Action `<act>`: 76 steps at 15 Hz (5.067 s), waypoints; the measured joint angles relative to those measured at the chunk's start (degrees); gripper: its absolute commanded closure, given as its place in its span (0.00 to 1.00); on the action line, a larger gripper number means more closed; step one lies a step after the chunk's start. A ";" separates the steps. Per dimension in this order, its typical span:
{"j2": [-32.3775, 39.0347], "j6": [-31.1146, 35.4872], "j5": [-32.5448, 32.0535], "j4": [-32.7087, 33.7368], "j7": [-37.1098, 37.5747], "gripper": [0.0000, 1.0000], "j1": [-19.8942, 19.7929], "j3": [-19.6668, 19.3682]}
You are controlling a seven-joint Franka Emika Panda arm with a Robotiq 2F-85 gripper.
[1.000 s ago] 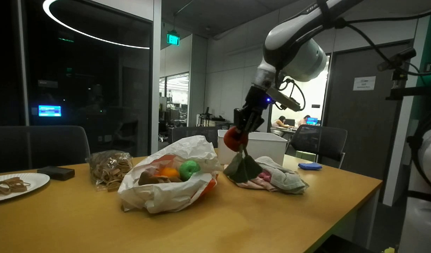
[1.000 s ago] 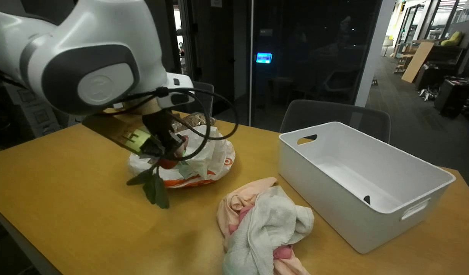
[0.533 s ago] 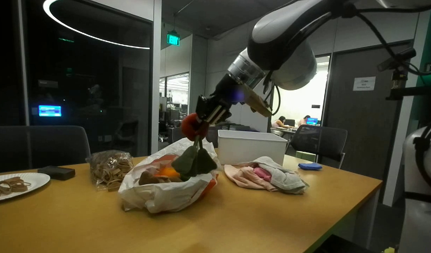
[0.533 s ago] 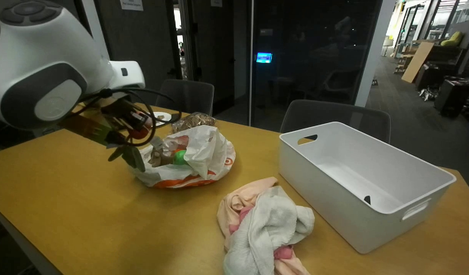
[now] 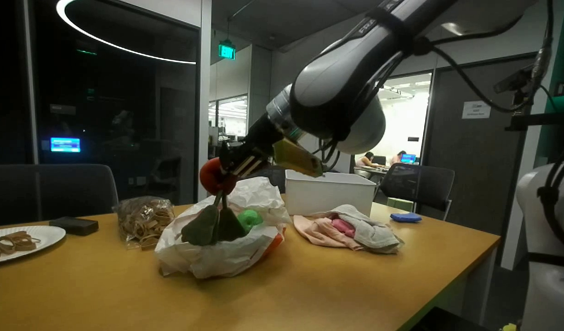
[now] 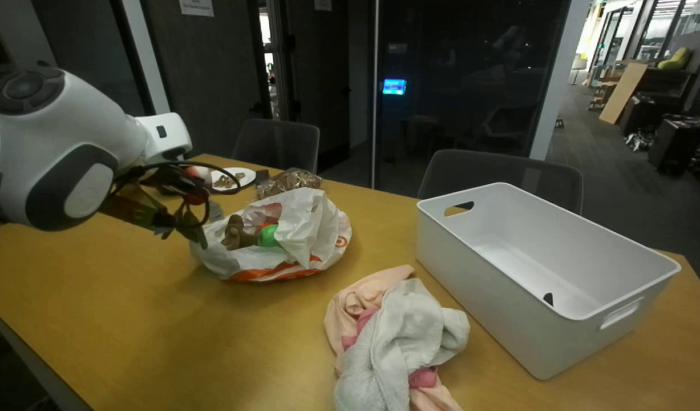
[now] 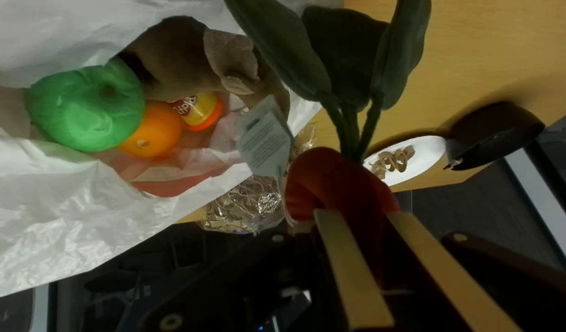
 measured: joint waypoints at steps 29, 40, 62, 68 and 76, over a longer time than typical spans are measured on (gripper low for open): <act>23.54 -3.34 -15.51 15.22 -1.36 0.00 -32.67 16.16; 9.74 -43.10 26.36 18.24 -33.56 0.00 -45.72 27.85; -13.38 -39.07 34.37 -4.57 -58.15 0.00 -7.76 5.92; -4.75 -24.56 34.96 -0.03 -66.40 0.00 0.37 8.89; 11.77 -4.39 32.74 6.65 -76.14 0.00 3.70 12.46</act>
